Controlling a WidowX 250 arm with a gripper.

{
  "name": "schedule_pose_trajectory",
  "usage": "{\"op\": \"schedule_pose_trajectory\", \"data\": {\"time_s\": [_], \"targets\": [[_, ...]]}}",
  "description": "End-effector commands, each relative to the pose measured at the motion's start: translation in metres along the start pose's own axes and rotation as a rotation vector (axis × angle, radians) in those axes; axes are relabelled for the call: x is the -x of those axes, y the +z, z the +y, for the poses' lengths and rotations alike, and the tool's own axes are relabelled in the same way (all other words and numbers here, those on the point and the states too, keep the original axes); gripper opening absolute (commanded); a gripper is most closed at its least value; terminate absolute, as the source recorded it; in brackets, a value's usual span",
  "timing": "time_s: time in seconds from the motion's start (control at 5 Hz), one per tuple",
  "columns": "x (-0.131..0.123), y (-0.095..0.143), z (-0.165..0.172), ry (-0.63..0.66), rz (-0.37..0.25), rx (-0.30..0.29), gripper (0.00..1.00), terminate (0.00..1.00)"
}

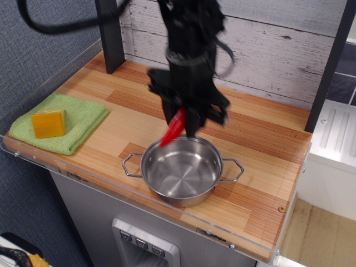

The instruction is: PICK UP THE RED CHILLI AND PUT THE ANOTHER SIDE OF THE TABLE

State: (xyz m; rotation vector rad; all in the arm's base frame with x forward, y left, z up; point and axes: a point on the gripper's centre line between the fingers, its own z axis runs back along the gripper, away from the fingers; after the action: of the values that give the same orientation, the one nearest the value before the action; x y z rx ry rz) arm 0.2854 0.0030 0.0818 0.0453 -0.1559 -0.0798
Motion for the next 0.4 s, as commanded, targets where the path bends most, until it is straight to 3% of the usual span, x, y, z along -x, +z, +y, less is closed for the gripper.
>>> {"op": "schedule_pose_trajectory", "data": {"time_s": [0.0, 0.2], "targets": [[-0.047, -0.011, 0.053, 0.068, -0.006, 0.030, 0.00, 0.00], [-0.056, -0.034, 0.067, 0.085, 0.021, 0.053, 0.00, 0.00]]}}
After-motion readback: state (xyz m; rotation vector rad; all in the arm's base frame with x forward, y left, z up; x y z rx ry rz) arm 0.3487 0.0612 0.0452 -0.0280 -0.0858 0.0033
